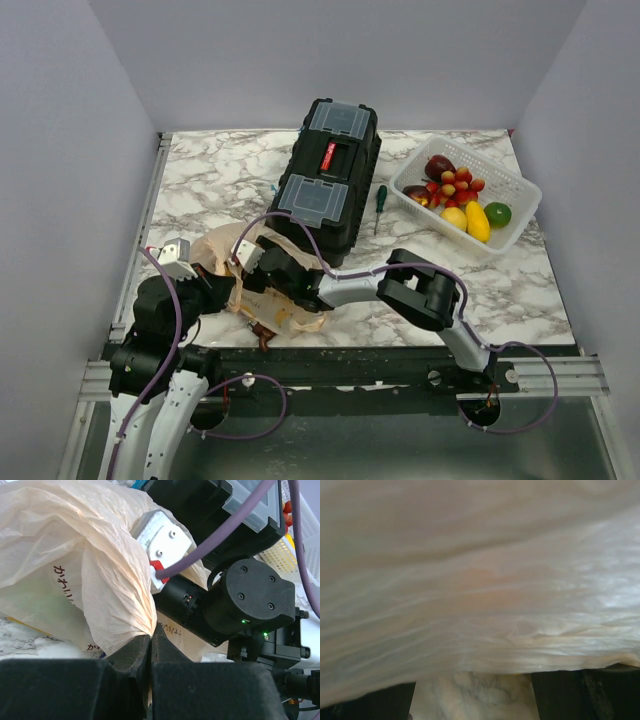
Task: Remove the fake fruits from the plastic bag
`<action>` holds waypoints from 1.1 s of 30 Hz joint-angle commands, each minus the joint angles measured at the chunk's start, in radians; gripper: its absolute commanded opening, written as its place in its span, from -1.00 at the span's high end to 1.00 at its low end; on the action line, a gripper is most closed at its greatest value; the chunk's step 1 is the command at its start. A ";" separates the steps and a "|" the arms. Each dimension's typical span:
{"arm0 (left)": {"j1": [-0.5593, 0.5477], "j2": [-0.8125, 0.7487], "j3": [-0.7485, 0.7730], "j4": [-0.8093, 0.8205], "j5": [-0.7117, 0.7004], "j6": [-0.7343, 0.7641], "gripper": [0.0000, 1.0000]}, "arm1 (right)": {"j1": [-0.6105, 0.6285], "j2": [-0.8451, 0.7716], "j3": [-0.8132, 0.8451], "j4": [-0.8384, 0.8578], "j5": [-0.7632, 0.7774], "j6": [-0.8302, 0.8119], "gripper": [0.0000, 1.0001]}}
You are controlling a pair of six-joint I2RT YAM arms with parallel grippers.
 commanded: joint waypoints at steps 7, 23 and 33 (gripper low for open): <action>-0.007 0.007 -0.001 -0.007 0.007 0.010 1.00 | -0.019 0.083 0.058 -0.021 -0.044 0.033 -0.26; -0.007 0.002 -0.003 -0.007 0.007 0.010 1.00 | -0.068 0.141 0.116 -0.142 -0.118 0.142 -0.19; -0.008 -0.004 -0.003 -0.006 0.002 0.008 1.00 | -0.067 0.179 0.208 -0.204 -0.085 0.097 -0.42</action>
